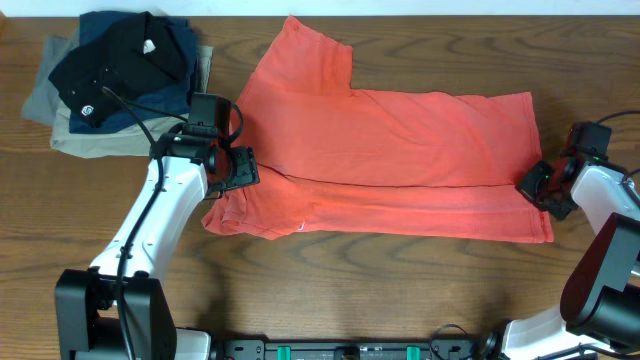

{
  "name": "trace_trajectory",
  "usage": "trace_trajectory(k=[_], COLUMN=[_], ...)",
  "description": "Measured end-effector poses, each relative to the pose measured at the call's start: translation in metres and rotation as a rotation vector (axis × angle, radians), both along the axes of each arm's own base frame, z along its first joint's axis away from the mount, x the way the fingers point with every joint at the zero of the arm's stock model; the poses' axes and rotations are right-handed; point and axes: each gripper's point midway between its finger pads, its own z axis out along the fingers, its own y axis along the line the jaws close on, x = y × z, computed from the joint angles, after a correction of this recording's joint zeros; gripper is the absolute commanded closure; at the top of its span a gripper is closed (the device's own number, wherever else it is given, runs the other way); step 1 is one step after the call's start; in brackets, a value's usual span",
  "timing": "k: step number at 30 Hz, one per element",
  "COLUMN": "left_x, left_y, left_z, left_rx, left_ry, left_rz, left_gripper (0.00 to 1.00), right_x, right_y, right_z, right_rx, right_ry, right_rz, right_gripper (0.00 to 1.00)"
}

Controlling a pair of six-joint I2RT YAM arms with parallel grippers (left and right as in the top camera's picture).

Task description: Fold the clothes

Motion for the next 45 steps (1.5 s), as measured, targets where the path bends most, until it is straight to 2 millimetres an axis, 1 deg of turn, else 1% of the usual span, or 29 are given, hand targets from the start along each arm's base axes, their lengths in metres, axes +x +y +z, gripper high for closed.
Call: trace_trajectory(k=[12, 13, 15, 17, 19, 22, 23, 24, 26, 27, 28, 31, 32, 34, 36, 38, 41, 42, 45], left_x=[0.0, 0.0, 0.0, 0.0, 0.0, -0.001, -0.001, -0.001, -0.001, -0.001, -0.001, -0.001, -0.001, -0.001, -0.001, -0.001, -0.001, -0.001, -0.002], left_y=[0.0, 0.0, 0.0, 0.0, 0.0, 0.0, 0.0, 0.0, 0.0, 0.0, 0.0, 0.0, 0.0, 0.0, 0.0, 0.0, 0.0, 0.0, 0.0], left_z=[0.0, 0.0, 0.0, 0.0, 0.0, 0.0, 0.0, 0.0, 0.0, 0.0, 0.0, 0.0, 0.0, 0.0, 0.0, 0.0, 0.0, 0.0, 0.0], left_rx=[0.0, 0.0, 0.0, 0.0, 0.0, 0.0, 0.0, 0.0, 0.0, 0.0, 0.0, 0.0, 0.0, 0.0, 0.0, 0.0, 0.001, 0.0, 0.001], left_ry=[0.0, 0.0, 0.0, 0.0, 0.0, 0.002, 0.004, 0.003, 0.003, 0.004, 0.004, 0.003, 0.003, 0.004, 0.003, 0.003, 0.004, 0.005, 0.007], left_rz=[0.0, 0.0, 0.0, 0.0, 0.0, 0.0, 0.0, 0.0, 0.0, 0.0, 0.0, 0.0, 0.0, 0.0, 0.0, 0.0, 0.0, 0.0, 0.0], left_gripper=[0.29, 0.29, 0.29, 0.29, 0.28, 0.28, 0.28, 0.28, 0.28, 0.28, 0.28, 0.28, 0.28, 0.28, 0.28, 0.28, 0.28, 0.28, 0.28], right_x=[0.017, 0.018, 0.019, 0.014, -0.001, -0.017, -0.021, -0.023, -0.022, -0.021, -0.019, -0.017, -0.017, -0.019, -0.02, -0.024, -0.027, -0.026, -0.021], right_y=[-0.007, -0.007, -0.007, -0.004, 0.004, 0.013, 0.015, 0.015, 0.013, 0.011, 0.009, 0.006, 0.006, 0.006, 0.005, 0.006, 0.006, 0.006, 0.003], right_z=[0.005, 0.005, 0.006, 0.004, 0.002, 0.007, 0.012, 0.018, 0.033, 0.043, 0.053, 0.074, 0.078, 0.078, 0.071, 0.061, 0.044, 0.04, 0.029], right_rx=[-0.027, -0.028, -0.028, -0.015, 0.025, 0.068, 0.076, 0.076, 0.058, 0.043, 0.025, -0.006, -0.012, -0.015, -0.017, -0.015, -0.003, -0.001, 0.0], right_ry=[-0.073, -0.077, -0.081, -0.058, 0.008, 0.082, 0.101, 0.104, 0.085, 0.063, 0.037, -0.01, -0.016, -0.01, -0.001, 0.017, 0.051, 0.055, 0.059], right_rz=[-0.005, -0.004, -0.004, -0.002, 0.008, 0.008, 0.008, 0.006, 0.001, -0.001, 0.002, 0.002, 0.001, 0.0, -0.001, -0.006, -0.02, -0.016, -0.024], right_gripper=[0.98, 0.96, 0.89, 0.82, 0.78, 0.75, 0.72, 0.66, 0.36, 0.28, 0.25, 0.25, 0.26, 0.28, 0.32, 0.39, 0.53, 0.56, 0.61])
